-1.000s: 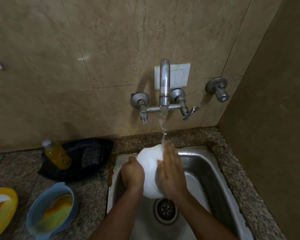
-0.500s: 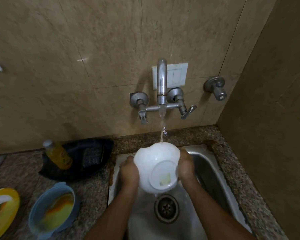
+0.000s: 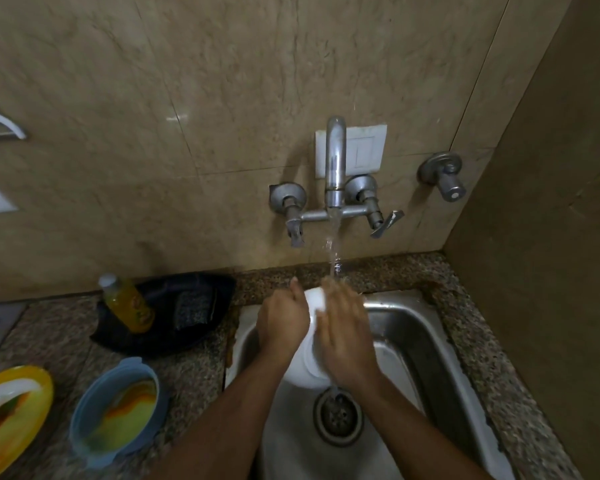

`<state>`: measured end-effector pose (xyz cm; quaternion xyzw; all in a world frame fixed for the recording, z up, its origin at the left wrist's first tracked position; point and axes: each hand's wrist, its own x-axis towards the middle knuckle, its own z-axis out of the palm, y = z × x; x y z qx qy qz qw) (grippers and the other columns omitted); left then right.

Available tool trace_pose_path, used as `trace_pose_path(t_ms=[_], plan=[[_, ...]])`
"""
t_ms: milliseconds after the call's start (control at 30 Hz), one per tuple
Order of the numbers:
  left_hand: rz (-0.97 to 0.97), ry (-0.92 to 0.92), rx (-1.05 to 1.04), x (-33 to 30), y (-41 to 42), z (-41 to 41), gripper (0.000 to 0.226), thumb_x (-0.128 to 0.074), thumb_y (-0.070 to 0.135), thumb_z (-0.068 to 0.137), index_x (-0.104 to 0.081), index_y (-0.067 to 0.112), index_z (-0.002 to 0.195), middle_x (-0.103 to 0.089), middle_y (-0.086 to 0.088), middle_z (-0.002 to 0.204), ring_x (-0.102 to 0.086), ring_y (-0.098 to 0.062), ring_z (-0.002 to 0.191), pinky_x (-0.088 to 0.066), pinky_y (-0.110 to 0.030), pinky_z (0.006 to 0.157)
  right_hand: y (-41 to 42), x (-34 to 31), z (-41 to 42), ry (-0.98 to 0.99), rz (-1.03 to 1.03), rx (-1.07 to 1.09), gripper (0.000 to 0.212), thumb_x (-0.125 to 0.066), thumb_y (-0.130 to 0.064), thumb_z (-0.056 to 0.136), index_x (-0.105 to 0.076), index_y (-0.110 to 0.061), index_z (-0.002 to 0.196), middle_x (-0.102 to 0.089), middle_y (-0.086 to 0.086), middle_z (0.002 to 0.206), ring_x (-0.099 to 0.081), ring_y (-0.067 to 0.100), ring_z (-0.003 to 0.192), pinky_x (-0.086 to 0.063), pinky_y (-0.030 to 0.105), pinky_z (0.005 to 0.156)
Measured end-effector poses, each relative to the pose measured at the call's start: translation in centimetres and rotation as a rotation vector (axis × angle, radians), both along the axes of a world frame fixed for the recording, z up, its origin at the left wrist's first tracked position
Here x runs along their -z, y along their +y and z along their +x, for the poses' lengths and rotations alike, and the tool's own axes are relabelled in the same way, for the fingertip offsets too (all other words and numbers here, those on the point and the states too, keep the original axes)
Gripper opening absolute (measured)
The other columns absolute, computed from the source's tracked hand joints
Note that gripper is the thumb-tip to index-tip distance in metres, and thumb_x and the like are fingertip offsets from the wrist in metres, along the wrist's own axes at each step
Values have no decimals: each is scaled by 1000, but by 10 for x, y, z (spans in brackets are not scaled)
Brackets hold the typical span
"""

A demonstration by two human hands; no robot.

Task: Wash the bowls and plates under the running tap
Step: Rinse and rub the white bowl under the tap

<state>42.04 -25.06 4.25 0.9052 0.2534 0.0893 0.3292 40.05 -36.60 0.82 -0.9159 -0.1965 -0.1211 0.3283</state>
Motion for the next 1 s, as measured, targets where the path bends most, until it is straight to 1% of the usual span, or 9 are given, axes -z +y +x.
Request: trace_pose_path(t_ms=[100, 200, 300, 433, 533, 633, 767, 867, 1000], plan=[[-55, 20, -31, 1, 0, 2, 63, -26, 42, 103, -71, 2, 86, -72, -17, 92, -66, -33, 90, -46, -32, 75, -7, 12, -6, -39, -59, -170, 58, -28, -30, 101, -19, -13, 155, -15, 1, 163, -8, 16, 151, -11, 41, 122], [-51, 9, -5, 4, -4, -2, 61, -26, 41, 104, -70, 1, 87, -71, -17, 93, -65, -32, 90, -41, -30, 71, -2, 7, -4, 50, 82, -18, 58, -26, -34, 100, -22, -14, 155, -17, -2, 162, -8, 12, 150, -13, 41, 121], [-98, -10, 10, 6, -3, -1, 60, -28, 41, 104, -71, 3, 84, -72, -16, 90, -66, -30, 88, -39, -27, 71, -1, 4, -7, -52, -43, -211, 57, -27, -28, 99, -23, -12, 154, -20, 1, 162, -11, 12, 150, -10, 36, 122], [-100, -57, 15, 4, -4, -4, 60, -29, 38, 105, -68, 0, 79, -70, -18, 85, -65, -33, 85, -43, -31, 69, -8, 6, -1, 22, 81, -26, 57, -26, -31, 100, -25, -13, 153, -19, -1, 161, -14, 13, 149, -18, 43, 119], [-151, -51, -17, 2, -5, -5, 59, -30, 36, 105, -69, 1, 79, -67, -13, 77, -64, -30, 82, -40, -28, 69, -2, 6, -10, -43, -2, -181, 57, -26, -30, 100, -26, -10, 153, -21, 3, 162, -14, 14, 150, -14, 40, 121], [-154, -77, -50, 5, -6, -8, 59, -31, 34, 105, -69, -5, 83, -70, -22, 89, -64, -34, 85, -41, -30, 69, -5, 8, -6, 25, 106, -16, 57, -28, -30, 100, -25, -10, 153, -20, 0, 162, -14, 13, 150, -21, 45, 119], [-206, -76, -119, 10, -3, -13, 62, -30, 35, 105, -67, -4, 75, -69, -21, 82, -62, -31, 75, -41, -30, 65, -3, 13, -10, -40, 9, -160, 59, -28, -30, 100, -20, -8, 154, -16, 4, 163, -12, 16, 150, -15, 40, 121], [-215, -109, -148, 12, -2, -17, 59, -32, 34, 104, -68, -3, 77, -70, -20, 79, -60, -27, 69, -40, -28, 63, -8, 15, -7, 71, 156, 72, 60, -27, -35, 100, -17, -14, 155, -10, -3, 163, -7, 9, 150, -16, 40, 120], [-279, -131, -209, 17, 4, -18, 59, -34, 35, 104, -66, -2, 72, -69, -19, 77, -63, -29, 69, -49, -34, 64, -3, 17, -16, 8, 90, -65, 59, -27, -34, 101, -16, -15, 155, -13, 0, 163, -7, 10, 150, -10, 34, 122]])
